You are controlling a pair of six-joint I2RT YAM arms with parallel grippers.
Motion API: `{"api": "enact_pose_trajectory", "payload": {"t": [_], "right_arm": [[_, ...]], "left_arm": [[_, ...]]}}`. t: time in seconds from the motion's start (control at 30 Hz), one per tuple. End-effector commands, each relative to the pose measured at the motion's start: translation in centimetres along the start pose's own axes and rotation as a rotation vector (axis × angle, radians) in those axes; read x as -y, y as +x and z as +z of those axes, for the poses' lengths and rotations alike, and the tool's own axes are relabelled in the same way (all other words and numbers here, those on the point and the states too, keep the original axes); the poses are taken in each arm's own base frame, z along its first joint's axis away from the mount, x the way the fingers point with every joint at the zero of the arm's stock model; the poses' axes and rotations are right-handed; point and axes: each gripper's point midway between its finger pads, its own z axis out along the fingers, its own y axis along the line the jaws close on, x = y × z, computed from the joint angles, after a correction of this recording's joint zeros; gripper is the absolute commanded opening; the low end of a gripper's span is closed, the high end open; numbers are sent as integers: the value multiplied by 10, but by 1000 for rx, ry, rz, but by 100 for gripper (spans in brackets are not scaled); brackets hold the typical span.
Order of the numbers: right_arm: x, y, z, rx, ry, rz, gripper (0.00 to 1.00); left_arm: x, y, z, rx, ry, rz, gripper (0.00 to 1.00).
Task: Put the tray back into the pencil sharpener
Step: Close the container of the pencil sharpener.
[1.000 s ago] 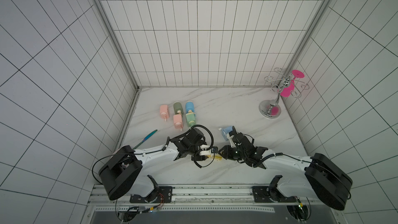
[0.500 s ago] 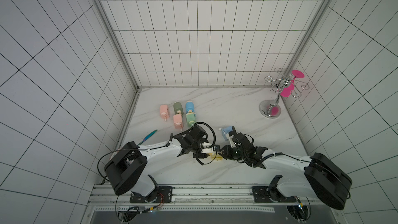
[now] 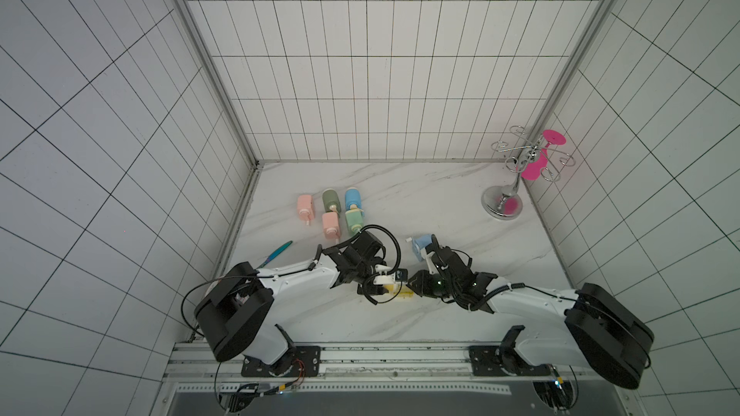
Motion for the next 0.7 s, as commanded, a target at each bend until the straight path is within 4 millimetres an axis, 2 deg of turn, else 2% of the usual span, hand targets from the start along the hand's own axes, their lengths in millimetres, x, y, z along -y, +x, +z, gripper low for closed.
{"api": "enact_pose_trajectory", "payload": {"t": [0.0, 0.23, 0.67], "right_arm": [[8, 7, 3, -10, 1, 41, 28], [13, 10, 7, -9, -1, 70, 26], [9, 11, 10, 1, -43, 115, 20]], "left_arm": [[7, 1, 3, -7, 44, -6, 37], [9, 2, 4, -14, 49, -3, 37], [10, 1, 4, -14, 49, -1, 37]]}}
